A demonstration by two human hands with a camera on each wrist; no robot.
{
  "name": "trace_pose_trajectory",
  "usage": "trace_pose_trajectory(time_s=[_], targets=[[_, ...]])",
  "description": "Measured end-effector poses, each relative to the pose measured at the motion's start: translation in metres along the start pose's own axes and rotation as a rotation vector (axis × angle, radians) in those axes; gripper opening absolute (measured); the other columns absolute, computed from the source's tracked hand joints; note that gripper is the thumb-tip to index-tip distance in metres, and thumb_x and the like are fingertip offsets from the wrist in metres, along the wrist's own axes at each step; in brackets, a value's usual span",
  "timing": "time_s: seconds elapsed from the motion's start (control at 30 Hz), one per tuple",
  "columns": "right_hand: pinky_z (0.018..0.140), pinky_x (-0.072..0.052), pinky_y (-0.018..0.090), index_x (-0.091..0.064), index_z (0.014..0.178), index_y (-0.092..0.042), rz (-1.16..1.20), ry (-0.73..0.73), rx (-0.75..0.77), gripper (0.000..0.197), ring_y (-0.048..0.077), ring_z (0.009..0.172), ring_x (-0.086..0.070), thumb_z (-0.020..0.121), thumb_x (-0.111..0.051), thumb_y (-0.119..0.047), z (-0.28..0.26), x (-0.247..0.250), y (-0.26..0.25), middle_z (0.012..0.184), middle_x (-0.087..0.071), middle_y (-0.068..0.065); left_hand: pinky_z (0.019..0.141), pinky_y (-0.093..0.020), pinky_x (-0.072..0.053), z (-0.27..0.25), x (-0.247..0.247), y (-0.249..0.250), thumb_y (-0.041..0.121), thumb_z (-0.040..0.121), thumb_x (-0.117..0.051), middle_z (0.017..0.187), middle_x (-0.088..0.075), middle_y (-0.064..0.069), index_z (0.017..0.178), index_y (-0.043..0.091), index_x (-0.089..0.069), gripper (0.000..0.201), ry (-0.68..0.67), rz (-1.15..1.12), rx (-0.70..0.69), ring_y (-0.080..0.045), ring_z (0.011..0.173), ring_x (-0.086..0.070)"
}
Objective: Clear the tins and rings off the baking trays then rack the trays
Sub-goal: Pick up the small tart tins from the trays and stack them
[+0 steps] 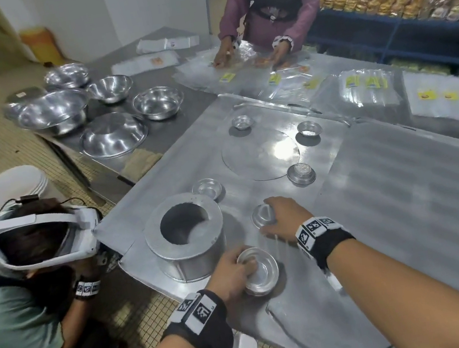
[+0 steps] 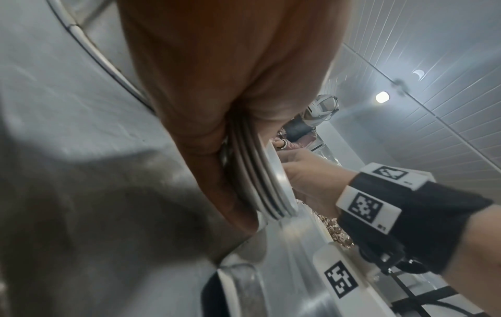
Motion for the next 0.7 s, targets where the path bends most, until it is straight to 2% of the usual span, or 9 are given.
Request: trace_pose_trajectory(time_s=[0.1,0.23,0.33,0.43,0.53,0.6,0.7], targets=[[0.102,-0.045,0.039,-0.045,0.137,-0.013,-0.083,-0.017,-0.021,0.076,0.028,0.126,-0.048,0.073,-0.076,-0.041,0.009,-0.008,-0.004,0.134,-0.051,0.008,0.090,-0.049,-0.053,-0.003,0.007,-0.008,-0.002,0.091,-0.060,0.088,-0.070,-0.007,0.096,0.017,-0.072,0.023,0.040,0.002,0.023,-0.024,0.088,-0.063],[0.097,-0.049,0.037,-0.052,0.126,-0.010,-0.132,0.030,-0.020,0.061,0.030,0.117,-0.054,0.075,-0.078,-0.029,0.015,-0.009,-0.005,0.123,-0.058,0.012,0.086,-0.040,-0.052,-0.004,0.013,-0.013,0.007,0.083,-0.061,0.090,-0.072,-0.007,0.099,0.015,-0.073,0.021,0.061,0.006,0.006,-0.023,0.087,-0.065],[0.098,-0.047,0.036,-0.050,0.129,-0.009,-0.135,0.048,-0.007,0.063,0.031,0.119,-0.052,0.076,-0.078,-0.028,0.015,-0.009,-0.006,0.124,-0.056,0.012,0.084,-0.038,-0.052,-0.002,0.017,-0.015,0.016,0.073,-0.060,0.090,-0.070,-0.009,0.099,0.012,-0.072,0.029,0.080,0.006,0.007,-0.023,0.086,-0.064],[0.098,-0.044,0.036,-0.046,0.137,-0.011,-0.135,0.103,0.022,0.058,0.032,0.120,-0.047,0.085,-0.067,-0.025,0.013,-0.007,-0.010,0.127,-0.047,0.011,0.083,-0.037,-0.050,0.000,0.017,-0.018,0.015,0.072,-0.061,0.087,-0.069,-0.011,0.095,0.010,-0.072,0.026,0.098,0.011,0.013,-0.024,0.085,-0.062],[0.101,-0.043,0.036,-0.040,0.144,-0.016,-0.043,0.143,0.005,0.061,0.031,0.121,-0.047,0.089,-0.064,-0.023,0.009,-0.002,-0.006,0.131,-0.038,0.010,0.080,-0.035,-0.049,0.002,0.013,-0.012,0.005,0.080,-0.062,0.084,-0.068,-0.011,0.087,0.014,-0.072,0.015,0.110,0.038,0.020,-0.024,0.082,-0.062],[0.104,-0.042,0.036,-0.039,0.146,-0.018,0.042,0.155,0.011,0.064,0.030,0.123,-0.045,0.088,-0.066,-0.025,0.005,0.002,-0.004,0.131,-0.035,0.009,0.073,-0.027,-0.049,0.004,0.009,-0.008,-0.009,0.090,-0.057,0.080,-0.066,-0.007,0.084,0.015,-0.069,0.027,0.108,0.057,0.021,-0.020,0.075,-0.060],[0.105,-0.043,0.039,-0.036,0.147,-0.024,0.224,0.174,0.038,0.072,0.026,0.126,-0.040,0.084,-0.070,-0.027,-0.006,0.012,-0.001,0.131,-0.031,0.004,0.061,-0.014,-0.047,0.009,0.003,0.000,-0.013,0.093,-0.054,0.072,-0.064,0.000,0.081,0.015,-0.066,0.033,0.100,0.078,0.003,-0.010,0.066,-0.057]])
Point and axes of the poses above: each hand's wrist, its own z-axis towards the middle knuckle, its own x-axis out of the back of the hand, y = z × x, the point moved 7 cm from there along z, towards the middle knuckle
